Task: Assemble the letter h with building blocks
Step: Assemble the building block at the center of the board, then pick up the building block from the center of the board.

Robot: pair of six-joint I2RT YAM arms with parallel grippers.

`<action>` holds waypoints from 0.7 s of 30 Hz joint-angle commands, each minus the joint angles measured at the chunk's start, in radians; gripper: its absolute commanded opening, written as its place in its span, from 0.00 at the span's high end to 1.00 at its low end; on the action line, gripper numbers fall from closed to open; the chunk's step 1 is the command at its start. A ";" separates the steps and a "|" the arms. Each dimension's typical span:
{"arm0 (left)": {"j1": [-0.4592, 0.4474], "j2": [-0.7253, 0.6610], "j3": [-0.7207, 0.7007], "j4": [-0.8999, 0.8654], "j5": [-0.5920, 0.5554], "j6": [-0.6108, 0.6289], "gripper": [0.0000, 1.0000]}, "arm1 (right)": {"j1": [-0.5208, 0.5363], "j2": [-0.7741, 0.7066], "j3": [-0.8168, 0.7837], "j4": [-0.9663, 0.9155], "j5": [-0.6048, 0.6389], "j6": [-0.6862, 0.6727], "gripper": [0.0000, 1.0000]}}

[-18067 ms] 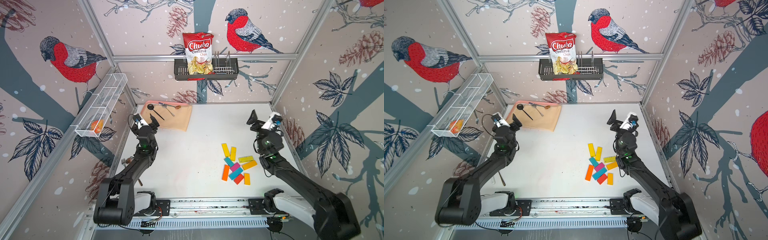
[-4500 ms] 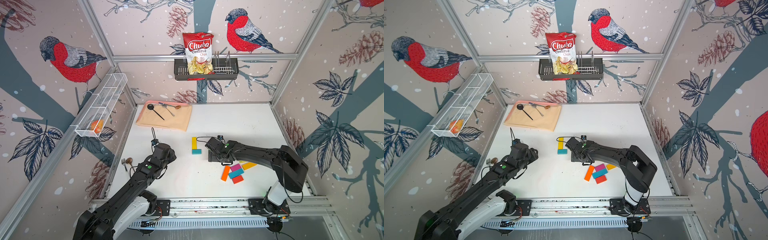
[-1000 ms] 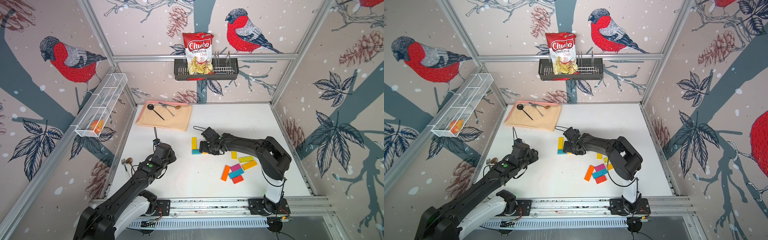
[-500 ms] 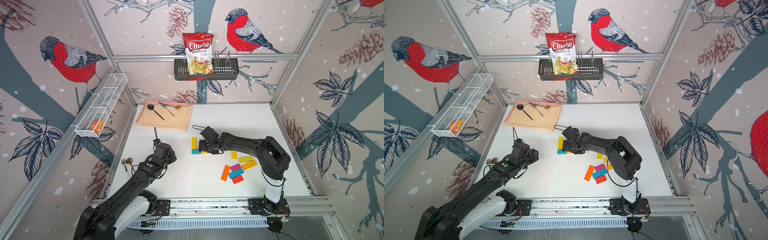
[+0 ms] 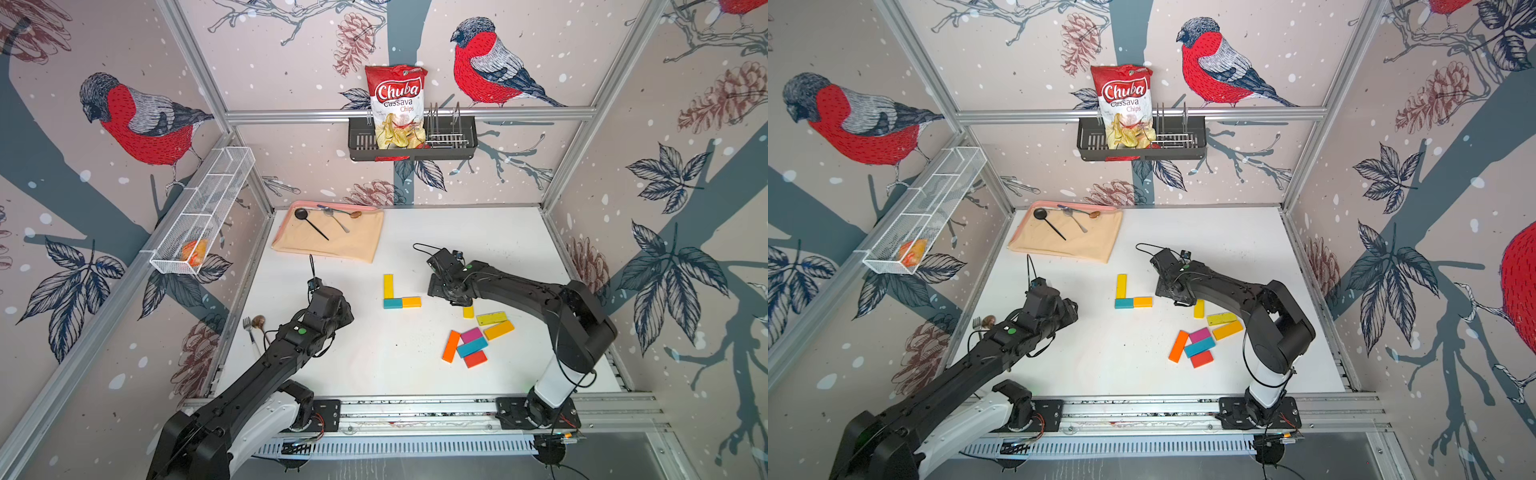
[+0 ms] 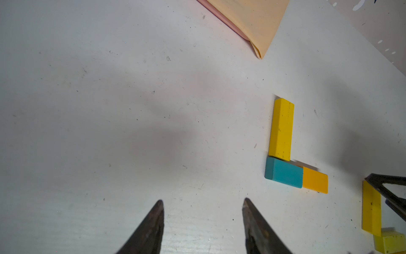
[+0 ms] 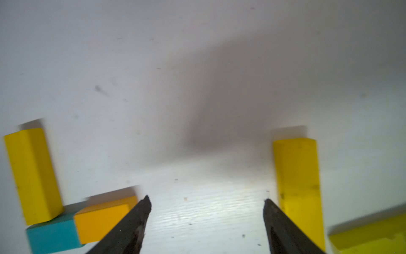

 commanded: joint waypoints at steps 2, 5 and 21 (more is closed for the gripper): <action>0.000 0.002 0.006 0.037 0.018 0.007 0.44 | -0.079 -0.064 -0.091 -0.012 0.028 -0.039 0.21; 0.000 0.002 0.008 0.038 0.021 0.001 0.44 | -0.108 -0.058 -0.107 -0.002 -0.004 -0.080 0.25; 0.000 0.010 0.024 0.021 0.005 -0.006 0.44 | -0.058 -0.032 -0.165 0.041 0.006 -0.125 0.72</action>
